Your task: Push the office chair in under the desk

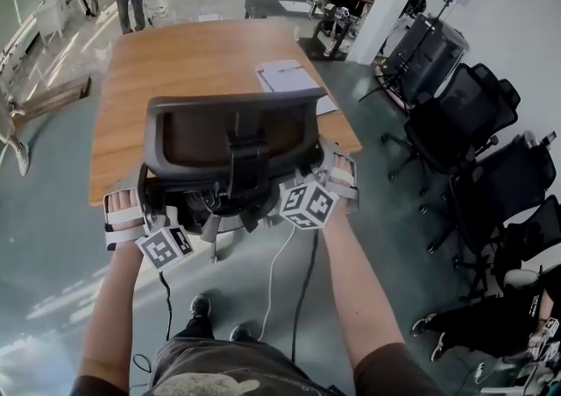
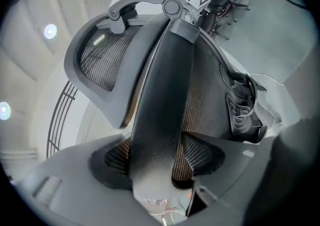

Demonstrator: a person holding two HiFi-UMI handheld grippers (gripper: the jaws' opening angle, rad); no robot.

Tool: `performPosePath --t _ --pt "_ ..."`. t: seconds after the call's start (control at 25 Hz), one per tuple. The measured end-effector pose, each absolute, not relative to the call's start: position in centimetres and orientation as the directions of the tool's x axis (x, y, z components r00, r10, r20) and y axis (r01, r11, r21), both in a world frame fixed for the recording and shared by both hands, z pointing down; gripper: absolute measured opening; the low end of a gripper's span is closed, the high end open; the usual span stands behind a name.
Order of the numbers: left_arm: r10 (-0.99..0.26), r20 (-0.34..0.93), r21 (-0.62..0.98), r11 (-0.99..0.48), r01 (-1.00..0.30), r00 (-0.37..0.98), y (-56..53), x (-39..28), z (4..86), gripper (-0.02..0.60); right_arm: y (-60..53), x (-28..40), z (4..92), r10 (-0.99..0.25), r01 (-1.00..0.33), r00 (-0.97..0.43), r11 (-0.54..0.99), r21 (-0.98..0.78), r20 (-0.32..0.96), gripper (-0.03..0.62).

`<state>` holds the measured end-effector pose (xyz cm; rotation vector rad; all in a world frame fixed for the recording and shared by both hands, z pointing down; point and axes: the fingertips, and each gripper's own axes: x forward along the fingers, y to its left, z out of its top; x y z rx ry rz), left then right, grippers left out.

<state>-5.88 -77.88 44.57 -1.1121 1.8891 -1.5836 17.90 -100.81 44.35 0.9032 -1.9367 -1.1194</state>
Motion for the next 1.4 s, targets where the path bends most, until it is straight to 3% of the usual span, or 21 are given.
performPosePath --t 0.52,0.64,0.72,1.04,1.32,1.4 --pt "-0.796 0.175 -0.951 0.016 -0.309 -0.579 -78.6 -6.1 44.4 0.321 -101.1 18.1 44.2 -0.824 -0.205 -0.529 0.357 0.911 0.204 0.286" --pt "-0.798 0.163 -0.946 0.042 -0.322 -0.581 -78.3 -6.0 44.4 0.341 -100.7 18.6 44.4 -0.831 -0.241 -0.523 0.356 0.903 0.189 0.311" --pt "-0.801 0.138 -0.950 0.060 -0.307 -0.583 -77.9 -5.9 44.3 0.348 -100.2 18.7 44.6 -0.829 -0.258 -0.523 0.375 0.891 0.198 0.365" --pt "-0.777 0.066 -0.919 0.197 -0.341 -0.626 -75.3 -5.9 42.1 0.379 -98.0 21.5 43.6 -0.852 -0.384 -0.498 0.386 0.839 0.164 0.368" --pt "-0.807 0.047 -0.858 0.269 -0.437 -0.589 -72.2 -1.8 41.0 0.311 -91.8 23.4 42.8 -0.837 -0.452 -0.531 0.414 0.790 0.135 0.355" --pt "-0.818 0.038 -0.804 0.316 -0.504 -0.575 -71.4 -0.4 41.0 0.239 -90.1 23.9 42.4 -0.835 -0.492 -0.533 0.434 0.755 0.133 0.305"
